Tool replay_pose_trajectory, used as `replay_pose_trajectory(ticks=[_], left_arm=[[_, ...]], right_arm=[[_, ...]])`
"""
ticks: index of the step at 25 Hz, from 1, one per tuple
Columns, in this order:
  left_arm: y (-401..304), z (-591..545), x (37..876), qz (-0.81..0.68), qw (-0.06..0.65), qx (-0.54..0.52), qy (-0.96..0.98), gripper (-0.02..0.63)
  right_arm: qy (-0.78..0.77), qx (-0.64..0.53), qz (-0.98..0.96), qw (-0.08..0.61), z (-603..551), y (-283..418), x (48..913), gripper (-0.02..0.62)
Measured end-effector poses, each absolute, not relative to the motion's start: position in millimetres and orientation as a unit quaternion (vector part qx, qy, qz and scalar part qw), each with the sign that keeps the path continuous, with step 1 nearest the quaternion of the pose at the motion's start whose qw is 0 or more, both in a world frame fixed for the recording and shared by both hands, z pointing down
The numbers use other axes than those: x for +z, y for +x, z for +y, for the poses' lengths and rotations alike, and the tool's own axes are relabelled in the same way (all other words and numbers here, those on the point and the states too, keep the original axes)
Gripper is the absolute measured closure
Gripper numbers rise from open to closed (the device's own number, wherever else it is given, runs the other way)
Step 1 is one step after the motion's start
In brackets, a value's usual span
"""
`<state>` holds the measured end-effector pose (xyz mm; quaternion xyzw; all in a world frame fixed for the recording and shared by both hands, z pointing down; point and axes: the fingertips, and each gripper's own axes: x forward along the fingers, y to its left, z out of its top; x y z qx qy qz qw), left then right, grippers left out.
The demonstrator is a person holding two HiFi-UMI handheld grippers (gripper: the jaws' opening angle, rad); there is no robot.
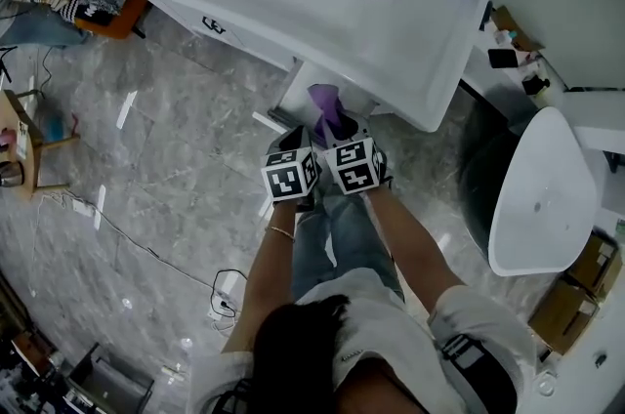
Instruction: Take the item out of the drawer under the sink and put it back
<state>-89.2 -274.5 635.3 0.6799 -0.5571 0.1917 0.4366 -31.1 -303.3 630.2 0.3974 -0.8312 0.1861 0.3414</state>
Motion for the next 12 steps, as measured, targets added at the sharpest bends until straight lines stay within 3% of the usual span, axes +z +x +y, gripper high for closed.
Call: replay_pose_trajectory(ticks=[12], left_arm=[[-99, -315, 712, -0.564, 0.475, 0.224, 0.637, 0.601]], right_arm=[[0.396, 0.249, -0.818, 0.335, -346, -34, 724, 0.5]])
